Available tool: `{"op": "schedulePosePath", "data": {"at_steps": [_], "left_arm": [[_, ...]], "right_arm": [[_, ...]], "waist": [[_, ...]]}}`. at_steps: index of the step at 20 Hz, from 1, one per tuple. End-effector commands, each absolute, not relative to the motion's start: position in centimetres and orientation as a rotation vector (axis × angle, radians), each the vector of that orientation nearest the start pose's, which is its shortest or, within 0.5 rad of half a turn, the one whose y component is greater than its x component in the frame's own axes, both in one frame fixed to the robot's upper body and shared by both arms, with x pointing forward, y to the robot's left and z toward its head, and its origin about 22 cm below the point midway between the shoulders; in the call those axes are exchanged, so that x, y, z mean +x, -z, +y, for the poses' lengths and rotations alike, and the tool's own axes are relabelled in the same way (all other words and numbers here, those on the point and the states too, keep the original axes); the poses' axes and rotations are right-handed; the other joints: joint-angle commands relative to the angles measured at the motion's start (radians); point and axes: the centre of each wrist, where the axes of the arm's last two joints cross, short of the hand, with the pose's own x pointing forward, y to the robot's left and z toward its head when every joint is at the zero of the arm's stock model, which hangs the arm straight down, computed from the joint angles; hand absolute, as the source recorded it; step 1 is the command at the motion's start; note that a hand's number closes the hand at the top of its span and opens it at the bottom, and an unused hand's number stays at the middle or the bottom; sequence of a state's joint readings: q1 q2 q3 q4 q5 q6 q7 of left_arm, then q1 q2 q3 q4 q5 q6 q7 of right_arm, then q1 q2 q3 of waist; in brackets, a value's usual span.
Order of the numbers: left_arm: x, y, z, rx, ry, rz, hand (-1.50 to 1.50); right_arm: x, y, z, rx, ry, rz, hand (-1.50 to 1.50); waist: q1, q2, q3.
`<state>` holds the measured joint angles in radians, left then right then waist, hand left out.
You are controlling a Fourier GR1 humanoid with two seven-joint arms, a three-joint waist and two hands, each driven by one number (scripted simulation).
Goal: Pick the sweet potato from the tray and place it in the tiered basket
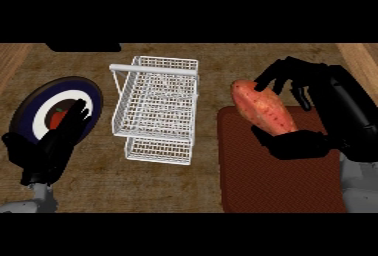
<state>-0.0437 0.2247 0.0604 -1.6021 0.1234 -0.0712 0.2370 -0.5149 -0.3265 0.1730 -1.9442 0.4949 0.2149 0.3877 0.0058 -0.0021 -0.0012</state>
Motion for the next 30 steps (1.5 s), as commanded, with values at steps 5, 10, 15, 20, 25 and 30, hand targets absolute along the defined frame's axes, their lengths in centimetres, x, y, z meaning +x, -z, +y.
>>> {"op": "schedulePosePath", "data": {"at_steps": [5,10,15,20,25,30], "left_arm": [[25.5,-4.0,29.4,0.074,0.101,-1.427,0.0],[25.4,-4.3,28.2,0.066,0.1,-1.416,0.0],[25.9,-2.9,27.2,0.057,0.085,-1.423,0.0],[24.8,-2.1,28.5,0.055,0.112,-1.413,0.0],[25.9,-4.0,27.5,0.072,0.115,-1.424,0.0],[27.1,-4.2,27.9,0.062,0.105,-1.428,0.0]], "right_arm": [[26.9,-23.5,-7.5,-0.583,-0.912,-1.895,1.5],[29.4,-23.2,-5.0,-0.556,-0.92,-1.842,1.5],[30.5,-21.8,-4.0,-0.554,-0.948,-1.758,1.5],[32.1,-21.2,-1.1,-0.576,-0.919,-1.749,1.5],[33.9,-19.1,0.1,-0.637,-0.957,-1.747,1.5],[34.2,-15.3,0.4,-0.66,-0.904,-1.78,1.5]], "waist": [[0.008,0.001,0.0],[0.003,0.001,0.001],[0.0,0.002,0.001],[0.007,0.003,0.001],[0.013,0.004,0.001],[0.011,0.005,0.001]]}}
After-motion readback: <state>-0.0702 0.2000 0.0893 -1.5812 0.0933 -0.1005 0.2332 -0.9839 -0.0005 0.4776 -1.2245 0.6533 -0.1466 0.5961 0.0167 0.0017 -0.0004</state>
